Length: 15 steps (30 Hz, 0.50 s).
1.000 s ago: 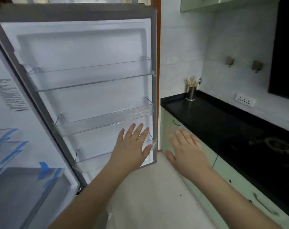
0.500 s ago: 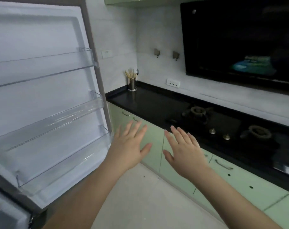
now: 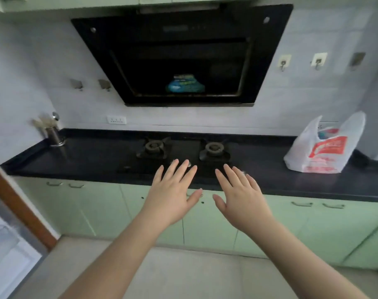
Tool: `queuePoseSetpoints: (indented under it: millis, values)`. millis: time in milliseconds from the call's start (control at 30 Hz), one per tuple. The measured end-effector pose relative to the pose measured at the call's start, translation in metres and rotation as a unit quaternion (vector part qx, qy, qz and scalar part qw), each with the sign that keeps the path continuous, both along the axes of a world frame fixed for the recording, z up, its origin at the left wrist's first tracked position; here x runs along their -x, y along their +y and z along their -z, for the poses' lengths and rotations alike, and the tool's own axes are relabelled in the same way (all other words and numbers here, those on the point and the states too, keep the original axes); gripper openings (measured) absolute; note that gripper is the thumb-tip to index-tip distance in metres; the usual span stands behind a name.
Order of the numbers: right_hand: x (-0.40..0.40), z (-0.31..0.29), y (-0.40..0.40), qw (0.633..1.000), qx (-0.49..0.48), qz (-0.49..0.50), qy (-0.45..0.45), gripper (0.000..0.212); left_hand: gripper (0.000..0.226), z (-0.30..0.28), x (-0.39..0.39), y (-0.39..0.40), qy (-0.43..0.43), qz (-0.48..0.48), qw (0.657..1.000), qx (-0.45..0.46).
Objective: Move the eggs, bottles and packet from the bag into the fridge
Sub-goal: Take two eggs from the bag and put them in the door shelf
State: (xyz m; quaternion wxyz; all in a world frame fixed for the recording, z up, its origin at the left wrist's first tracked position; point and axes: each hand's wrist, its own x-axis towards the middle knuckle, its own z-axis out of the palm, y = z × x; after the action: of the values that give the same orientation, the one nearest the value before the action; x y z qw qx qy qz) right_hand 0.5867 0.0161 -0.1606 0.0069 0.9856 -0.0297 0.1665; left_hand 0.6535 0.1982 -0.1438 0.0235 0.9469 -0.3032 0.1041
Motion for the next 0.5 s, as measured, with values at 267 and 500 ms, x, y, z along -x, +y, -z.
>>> queuePoseSetpoints:
  millis: [267,500]
  values:
    - [0.076,-0.005,-0.146,0.992,-0.029,0.119,-0.005,0.064,0.069,-0.005,0.032,-0.164,0.014,0.122,0.992,-0.005]
    - [0.118,-0.007,-0.232,0.980,-0.062,0.190,0.007,0.067,0.065,-0.018,0.039,-0.258,-0.014,0.178,0.984,0.008]
